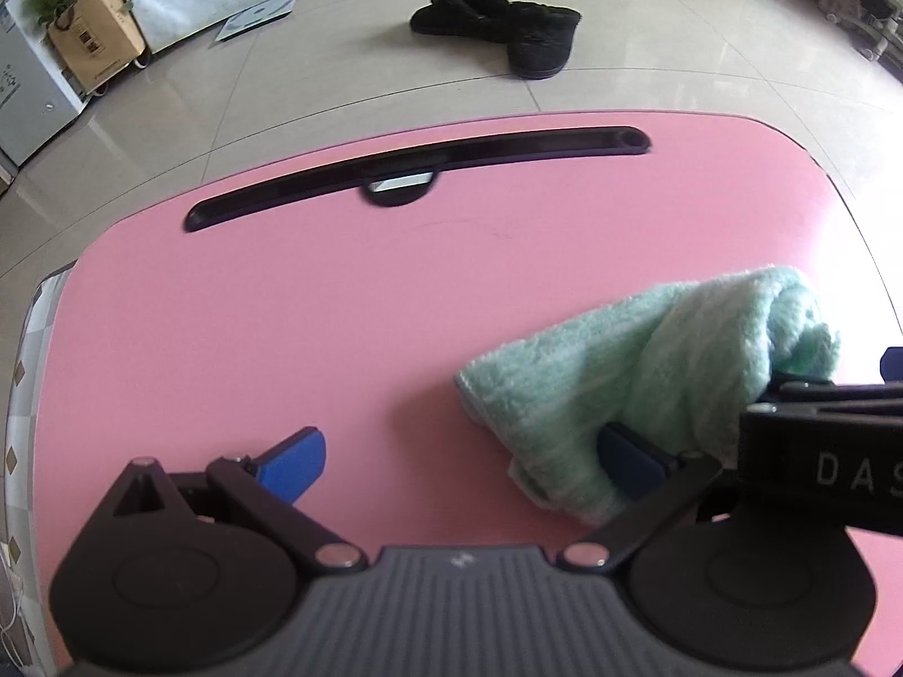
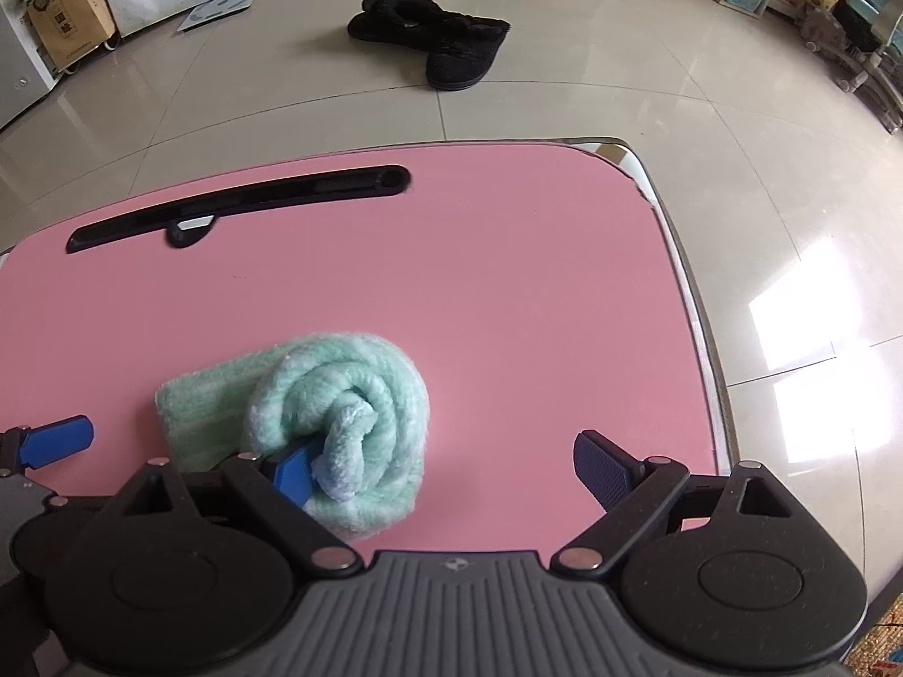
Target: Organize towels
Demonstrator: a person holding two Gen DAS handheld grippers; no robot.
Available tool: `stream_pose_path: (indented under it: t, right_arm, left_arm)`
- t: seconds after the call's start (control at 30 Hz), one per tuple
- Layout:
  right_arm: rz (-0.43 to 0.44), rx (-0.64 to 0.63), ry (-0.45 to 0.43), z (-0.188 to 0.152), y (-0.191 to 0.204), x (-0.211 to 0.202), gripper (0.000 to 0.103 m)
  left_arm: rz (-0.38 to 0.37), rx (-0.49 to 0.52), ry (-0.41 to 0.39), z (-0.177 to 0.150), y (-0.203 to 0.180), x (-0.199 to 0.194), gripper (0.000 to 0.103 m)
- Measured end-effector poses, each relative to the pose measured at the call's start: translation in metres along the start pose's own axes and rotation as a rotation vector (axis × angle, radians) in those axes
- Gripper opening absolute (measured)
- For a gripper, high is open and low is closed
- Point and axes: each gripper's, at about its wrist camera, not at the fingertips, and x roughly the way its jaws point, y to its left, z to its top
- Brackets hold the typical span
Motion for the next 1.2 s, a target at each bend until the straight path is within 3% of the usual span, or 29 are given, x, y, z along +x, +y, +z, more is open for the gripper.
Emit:
stream_pose_path:
  t: [0.27, 0.7, 1.2]
  right_arm:
    - [-0.047, 0.026, -0.016, 0.003, -0.015, 0.0, 0.09]
    - [-0.02, 0.133, 0.003, 0.01, -0.051, 0.003, 0.09]
    - [-0.082, 0.208, -0.026, 0.019, -0.075, 0.003, 0.09]
  left_arm:
    - [-0.002, 0.011, -0.006, 0.007, -0.021, 0.002, 0.103]
    - [-0.033, -0.018, -0.005, 0.019, -0.04, 0.007, 0.103]
    - [-0.053, -0.054, -0.008, 0.036, -0.061, 0.013, 0.103]
